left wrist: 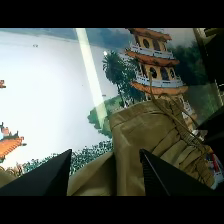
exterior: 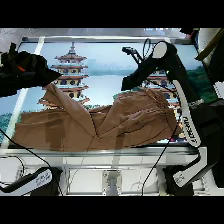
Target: Fold the clothes and pants, and hang the long-sleeved shirts on hangers.
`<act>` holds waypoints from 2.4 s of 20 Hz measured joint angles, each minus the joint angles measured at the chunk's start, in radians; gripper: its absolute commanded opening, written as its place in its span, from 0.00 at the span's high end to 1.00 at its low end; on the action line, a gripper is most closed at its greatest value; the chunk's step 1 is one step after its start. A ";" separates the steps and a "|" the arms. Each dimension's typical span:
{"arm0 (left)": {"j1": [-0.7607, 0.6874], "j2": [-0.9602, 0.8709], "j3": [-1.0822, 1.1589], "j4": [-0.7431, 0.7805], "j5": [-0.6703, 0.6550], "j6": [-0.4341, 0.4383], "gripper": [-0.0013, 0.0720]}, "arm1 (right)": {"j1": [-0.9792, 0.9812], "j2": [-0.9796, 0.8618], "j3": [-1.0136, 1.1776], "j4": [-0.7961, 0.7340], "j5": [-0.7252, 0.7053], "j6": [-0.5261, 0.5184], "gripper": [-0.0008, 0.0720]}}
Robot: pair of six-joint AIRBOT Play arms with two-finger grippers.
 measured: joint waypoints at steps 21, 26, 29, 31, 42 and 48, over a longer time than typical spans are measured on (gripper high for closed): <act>-0.614 -0.087 0.271 0.967 -0.093 -0.381 0.31 | -0.582 0.233 -0.038 -0.081 0.210 -0.025 0.57; -0.835 -0.298 0.300 1.250 -0.216 -0.576 0.07 | -0.589 0.238 -0.039 -0.071 0.211 -0.040 0.57; -0.884 -0.407 0.304 1.305 -0.240 -0.679 0.09 | -0.591 0.239 -0.039 -0.069 0.211 -0.054 0.57; -0.895 -0.450 0.306 1.327 -0.248 -0.725 0.09 | -0.591 0.239 -0.039 -0.067 0.209 -0.067 0.57; -0.889 -0.523 0.307 1.371 -0.262 -0.832 0.18 | -0.591 0.239 -0.039 -0.066 0.177 -0.118 0.57; -0.886 -0.533 0.307 1.375 -0.266 -0.837 0.18 | -0.591 0.239 -0.039 -0.067 0.174 -0.134 0.57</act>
